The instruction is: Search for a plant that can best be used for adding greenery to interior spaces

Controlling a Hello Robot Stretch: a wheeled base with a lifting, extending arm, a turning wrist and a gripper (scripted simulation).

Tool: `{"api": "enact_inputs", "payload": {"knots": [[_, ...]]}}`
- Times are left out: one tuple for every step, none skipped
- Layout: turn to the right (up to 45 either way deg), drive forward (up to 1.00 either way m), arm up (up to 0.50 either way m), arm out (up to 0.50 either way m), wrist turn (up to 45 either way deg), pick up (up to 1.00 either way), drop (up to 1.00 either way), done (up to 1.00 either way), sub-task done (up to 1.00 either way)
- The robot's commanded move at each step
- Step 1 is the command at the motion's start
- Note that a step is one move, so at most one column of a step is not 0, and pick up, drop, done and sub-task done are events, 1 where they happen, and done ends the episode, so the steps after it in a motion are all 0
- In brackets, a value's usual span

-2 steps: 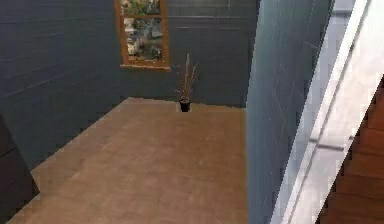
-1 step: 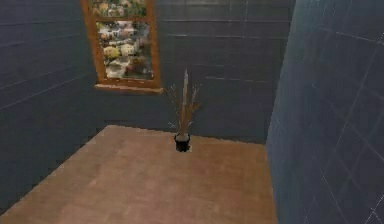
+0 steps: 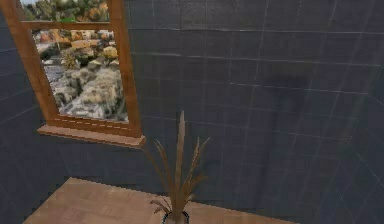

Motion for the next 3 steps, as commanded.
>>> {"api": "enact_inputs", "payload": {"knots": [[9.0, 0.0, 0.0, 0.0, 0.0, 0.0, 0.0, 0.0, 0.0], [0.0, 0.15, 0.0, 0.0, 0.0, 0.0, 0.0, 0.0, 0.0], [-18.0, 0.0, 0.0, 0.0, 0.0, 0.0, 0.0, 0.0, 0.0]]}}
